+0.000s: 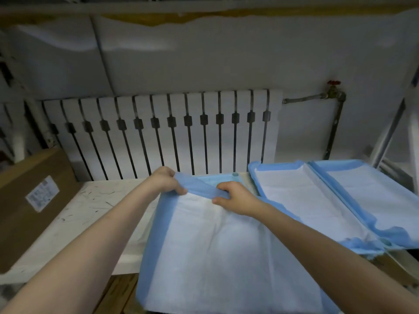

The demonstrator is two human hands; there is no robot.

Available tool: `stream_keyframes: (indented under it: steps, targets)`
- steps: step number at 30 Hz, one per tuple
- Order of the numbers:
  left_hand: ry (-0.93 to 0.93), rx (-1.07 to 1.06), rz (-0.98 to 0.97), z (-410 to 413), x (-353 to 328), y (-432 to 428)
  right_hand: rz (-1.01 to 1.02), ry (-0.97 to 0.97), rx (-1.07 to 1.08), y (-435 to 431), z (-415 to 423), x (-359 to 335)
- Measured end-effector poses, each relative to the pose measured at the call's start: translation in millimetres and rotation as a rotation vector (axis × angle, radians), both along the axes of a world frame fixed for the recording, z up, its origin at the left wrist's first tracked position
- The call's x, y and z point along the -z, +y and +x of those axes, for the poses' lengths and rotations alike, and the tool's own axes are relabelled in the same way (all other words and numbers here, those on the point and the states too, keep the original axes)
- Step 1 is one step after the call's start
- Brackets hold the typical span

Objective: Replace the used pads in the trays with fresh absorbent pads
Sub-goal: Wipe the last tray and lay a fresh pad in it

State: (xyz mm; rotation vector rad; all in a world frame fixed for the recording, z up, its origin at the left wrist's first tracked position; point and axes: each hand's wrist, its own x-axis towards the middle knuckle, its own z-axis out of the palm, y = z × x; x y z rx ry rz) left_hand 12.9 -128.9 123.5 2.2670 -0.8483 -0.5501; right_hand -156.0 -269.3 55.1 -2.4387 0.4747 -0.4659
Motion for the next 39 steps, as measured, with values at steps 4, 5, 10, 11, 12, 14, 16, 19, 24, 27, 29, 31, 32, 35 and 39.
stream_keyframes:
  steps: [4, 5, 10, 11, 12, 14, 16, 19, 24, 27, 29, 31, 32, 35, 39]
  targets:
    - [0.216, -0.097, -0.205, -15, -9, 18, 0.004, 0.005, 0.018, 6, -24, -13]
    - [0.238, -0.106, -0.254, -20, -9, 20, 0.024, -0.001, 0.02, 7, -28, -14]
    - [0.265, 0.054, -0.351, -48, -8, 26, 0.202, -0.196, -0.003, 28, -31, -30]
    - [0.276, 0.071, -0.373, -52, -7, 27, 0.231, -0.253, 0.008, 33, -28, -34]
    - [0.291, 0.07, -0.401, -55, -5, 28, 0.243, -0.302, 0.03, 38, -27, -37]
    - [0.349, 0.037, -0.428, -56, -3, 32, 0.213, -0.357, 0.08, 43, -26, -42]
    - [0.409, 0.023, -0.375, -56, -1, 38, 0.169, -0.375, 0.107, 47, -29, -41]
    - [0.426, 0.026, -0.355, -59, 0, 46, 0.181, -0.409, 0.117, 49, -33, -37]
    - [0.388, -0.025, -0.455, -62, 0, 46, 0.141, -0.513, 0.142, 59, -32, -32]
    - [0.389, -0.047, -0.474, -58, 2, 46, 0.04, -0.614, 0.141, 65, -38, -39]
    - [0.394, -0.052, -0.486, -58, 2, 46, -0.035, -0.61, 0.03, 69, -43, -45]
    - [0.405, -0.031, -0.489, -61, 2, 46, -0.059, -0.548, -0.086, 76, -43, -51]
    - [0.417, -0.017, -0.5, -63, 2, 46, -0.051, -0.507, -0.106, 79, -41, -54]
    - [0.41, 0.016, -0.527, -67, 2, 44, -0.032, -0.372, -0.024, 80, -29, -55]
    - [0.4, 0.045, -0.547, -68, 1, 46, 0.102, -0.401, 0.109, 71, -20, -52]
